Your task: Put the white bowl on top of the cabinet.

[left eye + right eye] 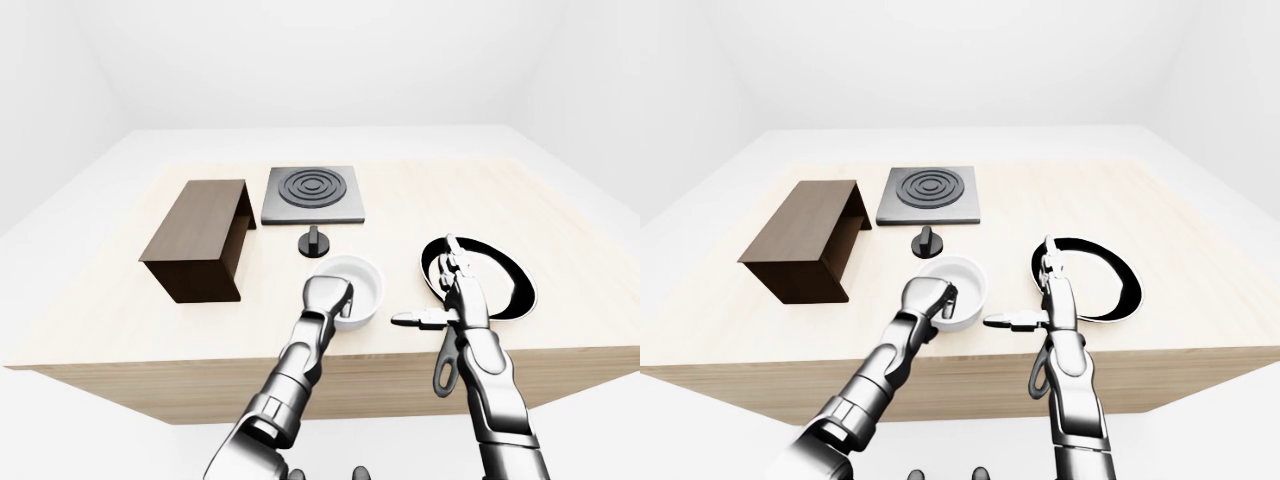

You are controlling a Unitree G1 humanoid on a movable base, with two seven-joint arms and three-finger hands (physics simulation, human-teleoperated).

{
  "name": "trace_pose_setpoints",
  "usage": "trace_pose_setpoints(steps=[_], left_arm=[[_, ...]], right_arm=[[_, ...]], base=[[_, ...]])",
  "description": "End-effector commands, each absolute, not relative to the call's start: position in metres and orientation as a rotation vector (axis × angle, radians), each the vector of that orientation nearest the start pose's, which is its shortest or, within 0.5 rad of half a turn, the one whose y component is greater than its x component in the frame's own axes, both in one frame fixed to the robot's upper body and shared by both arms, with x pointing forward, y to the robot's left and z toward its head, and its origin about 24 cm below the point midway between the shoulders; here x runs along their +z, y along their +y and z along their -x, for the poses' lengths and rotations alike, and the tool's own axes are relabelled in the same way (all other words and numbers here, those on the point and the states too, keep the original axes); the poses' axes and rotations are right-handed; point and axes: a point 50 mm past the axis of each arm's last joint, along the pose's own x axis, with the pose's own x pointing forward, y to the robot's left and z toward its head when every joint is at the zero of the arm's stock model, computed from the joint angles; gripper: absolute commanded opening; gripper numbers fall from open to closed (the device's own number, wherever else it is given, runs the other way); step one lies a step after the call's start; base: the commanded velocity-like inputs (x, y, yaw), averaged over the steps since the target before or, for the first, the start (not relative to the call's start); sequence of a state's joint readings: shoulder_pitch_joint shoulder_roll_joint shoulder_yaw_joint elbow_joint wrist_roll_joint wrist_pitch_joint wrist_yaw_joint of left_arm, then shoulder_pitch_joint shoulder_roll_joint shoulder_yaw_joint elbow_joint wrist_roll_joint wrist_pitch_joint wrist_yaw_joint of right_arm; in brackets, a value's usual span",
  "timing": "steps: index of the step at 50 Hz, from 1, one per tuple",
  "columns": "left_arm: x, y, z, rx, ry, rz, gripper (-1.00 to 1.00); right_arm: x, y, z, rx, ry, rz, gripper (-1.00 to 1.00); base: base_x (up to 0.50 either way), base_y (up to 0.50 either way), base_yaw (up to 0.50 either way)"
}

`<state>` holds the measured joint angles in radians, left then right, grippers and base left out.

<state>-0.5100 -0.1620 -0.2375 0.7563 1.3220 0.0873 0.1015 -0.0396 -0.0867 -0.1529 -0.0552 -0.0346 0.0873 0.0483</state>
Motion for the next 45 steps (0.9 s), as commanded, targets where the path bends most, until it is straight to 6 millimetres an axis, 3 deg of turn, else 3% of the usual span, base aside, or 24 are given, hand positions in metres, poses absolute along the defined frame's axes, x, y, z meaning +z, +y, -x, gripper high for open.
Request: trace_pose_setpoints(steps=[1,13,25,45], left_arm=[[0.033,0.027,-0.319,-0.346,-0.114,-1.429,-1.0],[0.053,0.036,-0.322,-0.328,-0.119,-1.513,-1.0],[0.061,0.039,-0.324,-0.277,-0.141,-1.445,-1.0],[0.114,0.055,-0.32,-0.227,-0.181,-1.404,-1.0]], right_arm=[[0.06,-0.197,-0.258,-0.096,-0.009,0.118,1.0],[0.059,-0.198,-0.258,-0.099,-0.007,0.118,1.0],[0.059,-0.197,-0.258,-0.094,-0.003,0.123,1.0],[0.058,-0.196,-0.258,-0.093,-0.001,0.124,1.0]], base=[[0.0,0.0,0.0],[0.0,0.0,0.0],[0.0,0.0,0.0],[0.0,0.0,0.0]])
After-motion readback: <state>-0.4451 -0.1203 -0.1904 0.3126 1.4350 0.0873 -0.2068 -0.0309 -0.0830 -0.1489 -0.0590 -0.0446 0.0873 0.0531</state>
